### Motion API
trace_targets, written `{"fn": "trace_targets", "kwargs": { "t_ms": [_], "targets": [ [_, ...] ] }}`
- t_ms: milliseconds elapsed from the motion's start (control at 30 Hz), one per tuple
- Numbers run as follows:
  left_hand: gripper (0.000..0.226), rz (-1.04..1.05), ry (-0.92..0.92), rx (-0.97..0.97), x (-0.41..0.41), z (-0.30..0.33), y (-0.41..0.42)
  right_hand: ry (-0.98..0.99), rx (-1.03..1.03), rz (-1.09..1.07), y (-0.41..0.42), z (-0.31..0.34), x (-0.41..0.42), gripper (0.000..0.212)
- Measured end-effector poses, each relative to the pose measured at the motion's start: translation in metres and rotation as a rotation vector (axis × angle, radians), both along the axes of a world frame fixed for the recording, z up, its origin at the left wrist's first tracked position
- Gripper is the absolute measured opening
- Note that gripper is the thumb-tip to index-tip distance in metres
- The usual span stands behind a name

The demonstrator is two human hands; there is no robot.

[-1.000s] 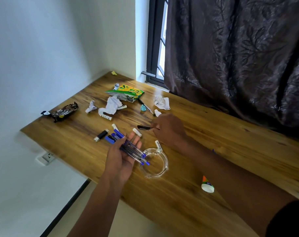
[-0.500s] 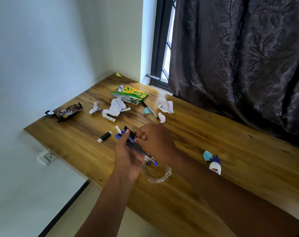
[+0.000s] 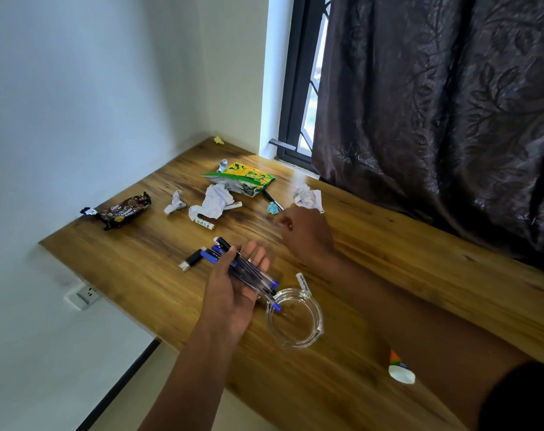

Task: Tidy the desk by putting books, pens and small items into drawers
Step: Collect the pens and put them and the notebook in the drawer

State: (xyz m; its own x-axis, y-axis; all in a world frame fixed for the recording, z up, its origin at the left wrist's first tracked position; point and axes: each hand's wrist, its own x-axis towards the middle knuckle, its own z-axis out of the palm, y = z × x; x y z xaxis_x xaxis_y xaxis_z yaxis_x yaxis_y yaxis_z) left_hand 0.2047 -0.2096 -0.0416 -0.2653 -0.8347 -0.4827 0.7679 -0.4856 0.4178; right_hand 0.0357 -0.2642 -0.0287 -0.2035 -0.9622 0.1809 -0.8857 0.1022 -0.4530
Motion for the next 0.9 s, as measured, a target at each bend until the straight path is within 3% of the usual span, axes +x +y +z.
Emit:
{"fn": "trace_targets", "kwargs": {
  "t_ms": [133, 300, 567, 900],
  "targets": [
    [0.026, -0.004, -0.024, 0.025, 0.001, -0.002, -0.007, 0.141, 0.092, -0.058, -0.021, -0.018, -0.012, 0.036],
    [0.026, -0.014, -0.049, 0.014, -0.001, -0.007, -0.013, 0.362, 0.026, -0.006, -0.035, -0.023, -0.018, 0.028],
    [0.023, -0.033, -0.05, 0.01, -0.005, -0.013, -0.015, 0.429, 0.12, 0.067, -0.047, -0.025, -0.017, 0.029],
    [0.023, -0.044, -0.041, -0.004, -0.005, -0.008, -0.011, 0.127, 0.119, -0.211, -0.05, -0.011, -0.006, 0.018]
  ]
}}
